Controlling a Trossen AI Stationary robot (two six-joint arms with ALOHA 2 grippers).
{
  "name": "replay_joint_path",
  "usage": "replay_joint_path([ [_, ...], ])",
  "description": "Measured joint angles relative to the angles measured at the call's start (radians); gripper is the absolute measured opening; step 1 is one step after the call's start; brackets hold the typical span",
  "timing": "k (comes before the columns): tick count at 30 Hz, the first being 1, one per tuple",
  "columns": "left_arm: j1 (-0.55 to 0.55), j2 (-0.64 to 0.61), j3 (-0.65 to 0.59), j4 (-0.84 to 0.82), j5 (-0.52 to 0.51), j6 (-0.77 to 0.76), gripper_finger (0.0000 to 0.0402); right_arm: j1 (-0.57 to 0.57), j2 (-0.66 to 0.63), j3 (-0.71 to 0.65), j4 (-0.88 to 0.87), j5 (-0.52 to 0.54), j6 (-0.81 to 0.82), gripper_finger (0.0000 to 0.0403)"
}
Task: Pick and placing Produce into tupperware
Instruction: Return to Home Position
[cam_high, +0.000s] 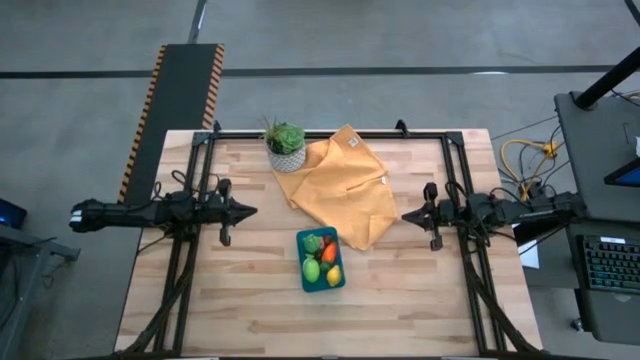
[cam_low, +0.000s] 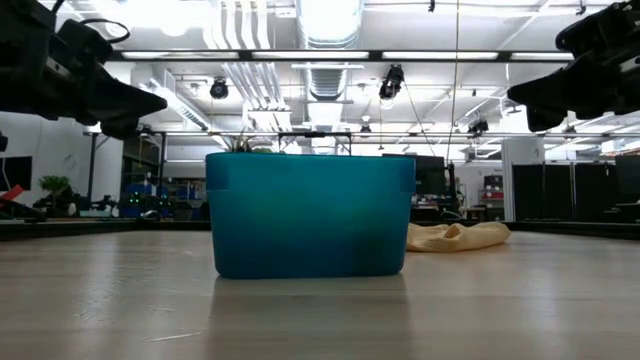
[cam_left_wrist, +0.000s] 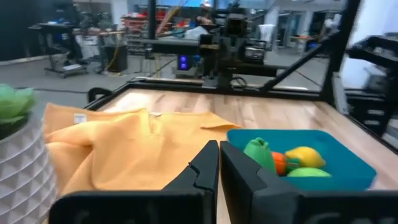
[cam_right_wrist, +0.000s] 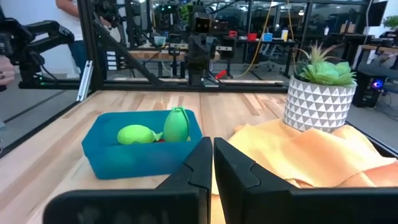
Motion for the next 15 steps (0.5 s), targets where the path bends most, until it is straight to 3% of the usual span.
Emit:
replay_joint_path([
  [15,0.0,-0.059,0.0,-0.036,0.035,0.008,0.0,-0.023,-0.002,0.0,-0.001,0.003,0.0,0.0008],
])
